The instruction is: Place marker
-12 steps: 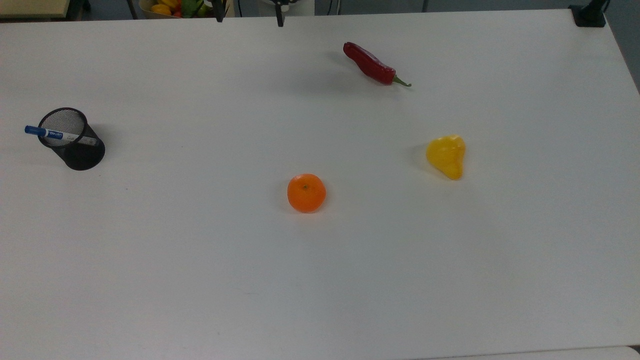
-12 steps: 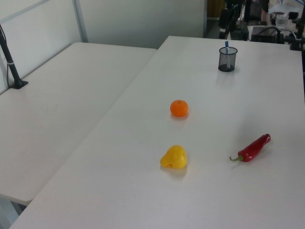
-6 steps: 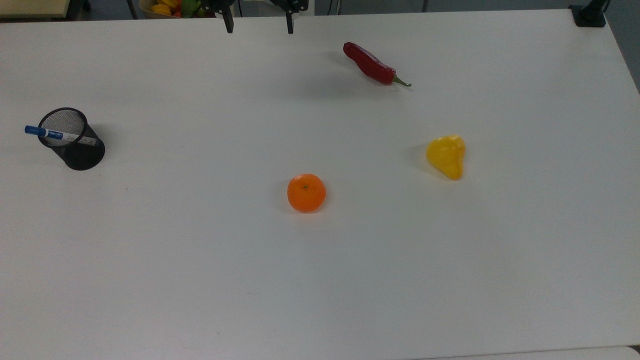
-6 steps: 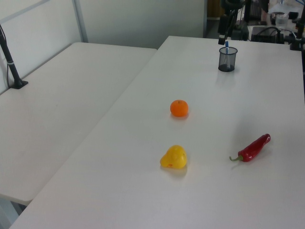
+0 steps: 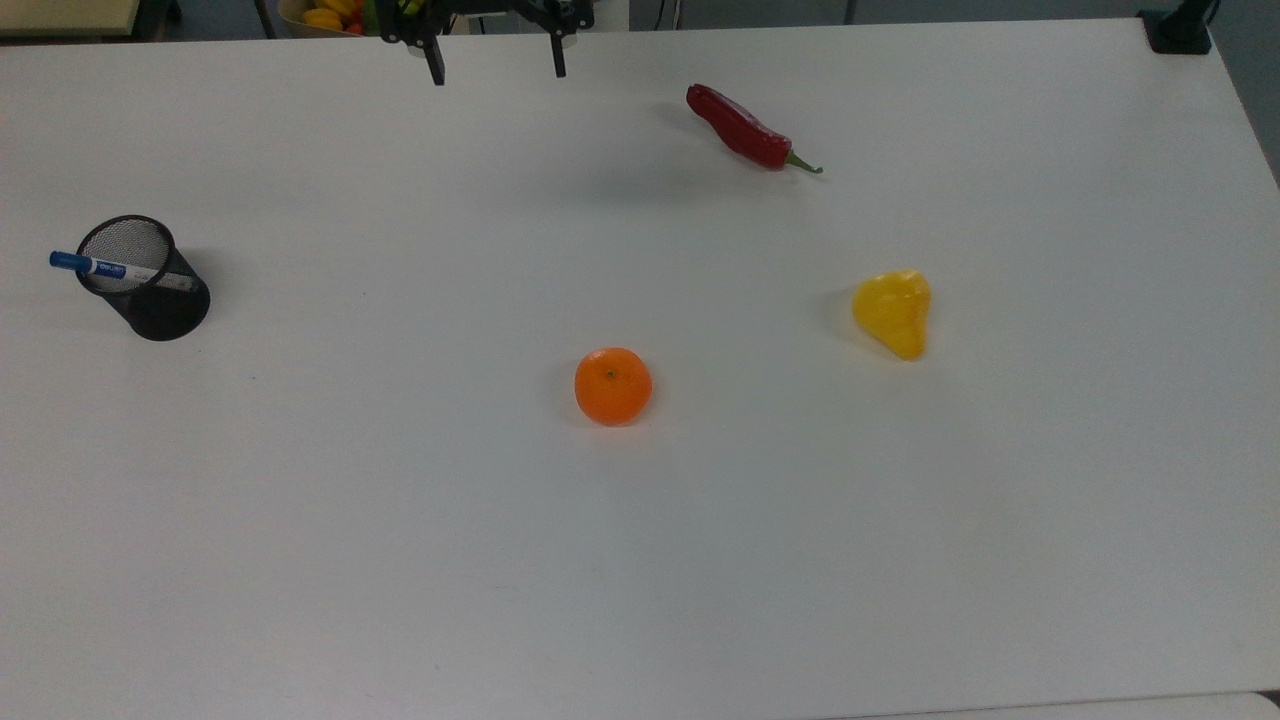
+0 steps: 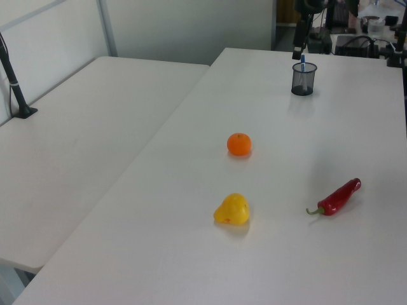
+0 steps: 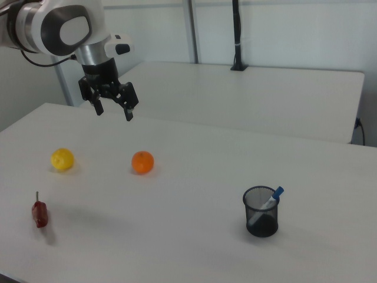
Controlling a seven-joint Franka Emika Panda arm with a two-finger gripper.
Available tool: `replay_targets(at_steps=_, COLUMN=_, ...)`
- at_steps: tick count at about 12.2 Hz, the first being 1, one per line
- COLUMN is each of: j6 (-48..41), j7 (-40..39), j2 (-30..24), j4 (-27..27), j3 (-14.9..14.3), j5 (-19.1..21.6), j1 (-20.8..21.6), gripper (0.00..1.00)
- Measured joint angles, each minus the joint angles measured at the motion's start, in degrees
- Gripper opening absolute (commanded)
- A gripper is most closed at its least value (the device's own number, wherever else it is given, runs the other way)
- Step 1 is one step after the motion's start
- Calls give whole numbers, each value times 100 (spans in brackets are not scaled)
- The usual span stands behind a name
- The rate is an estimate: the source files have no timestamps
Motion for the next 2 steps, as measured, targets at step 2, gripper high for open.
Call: replay_targets(at_steps=2, j6=0, j7=0, j2=0, j4=-14, j3=-1, j5=0, j1=60, gripper=100)
